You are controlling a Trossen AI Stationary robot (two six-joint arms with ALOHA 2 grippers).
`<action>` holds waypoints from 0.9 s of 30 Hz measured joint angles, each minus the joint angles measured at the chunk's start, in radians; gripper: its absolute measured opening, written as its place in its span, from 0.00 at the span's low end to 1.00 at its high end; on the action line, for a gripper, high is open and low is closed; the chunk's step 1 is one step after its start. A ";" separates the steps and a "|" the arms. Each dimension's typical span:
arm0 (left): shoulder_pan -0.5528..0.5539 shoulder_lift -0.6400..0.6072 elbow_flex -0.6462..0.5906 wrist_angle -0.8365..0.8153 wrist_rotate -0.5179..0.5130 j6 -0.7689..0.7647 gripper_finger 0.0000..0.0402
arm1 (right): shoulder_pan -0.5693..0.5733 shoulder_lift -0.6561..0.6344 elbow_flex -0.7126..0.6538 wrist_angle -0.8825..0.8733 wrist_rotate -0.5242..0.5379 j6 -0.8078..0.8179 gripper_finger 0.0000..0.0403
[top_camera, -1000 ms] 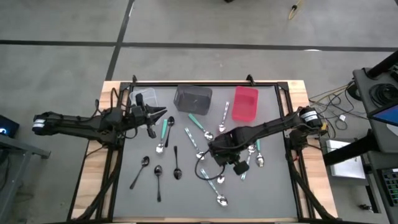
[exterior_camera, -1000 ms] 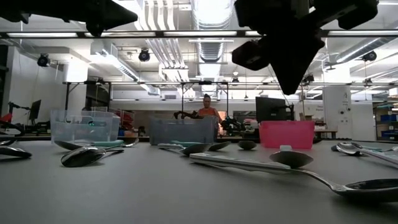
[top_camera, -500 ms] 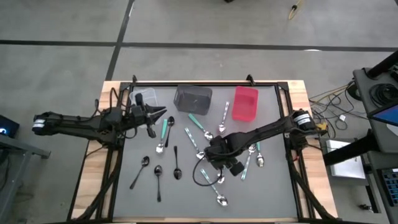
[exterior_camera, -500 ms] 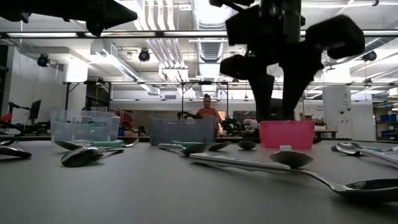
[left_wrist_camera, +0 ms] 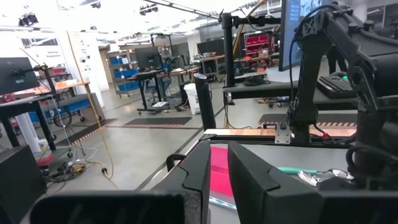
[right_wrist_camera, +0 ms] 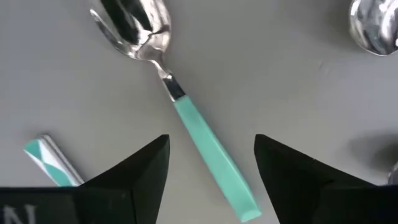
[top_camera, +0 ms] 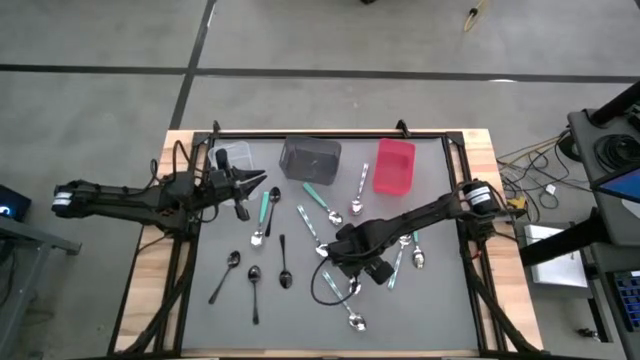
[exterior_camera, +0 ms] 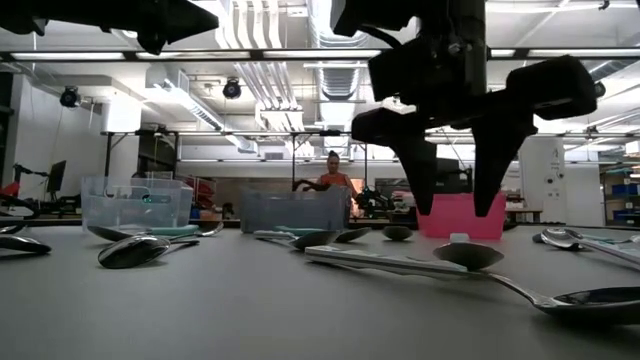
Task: Sort silverware by color (type)
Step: Put the bottom green spoon into the red bin
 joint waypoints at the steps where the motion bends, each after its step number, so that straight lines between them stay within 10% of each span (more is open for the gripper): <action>1: 0.000 0.000 0.000 0.000 0.000 0.000 0.09 | 0.000 0.005 0.000 0.000 0.000 -0.001 0.56; 21: 0.000 0.002 0.000 -0.001 0.000 0.015 0.09 | 0.000 0.107 0.000 0.019 0.009 -0.023 0.55; 27: 0.000 0.002 0.000 -0.001 0.000 0.015 0.09 | -0.001 0.108 0.000 0.030 0.009 -0.026 0.42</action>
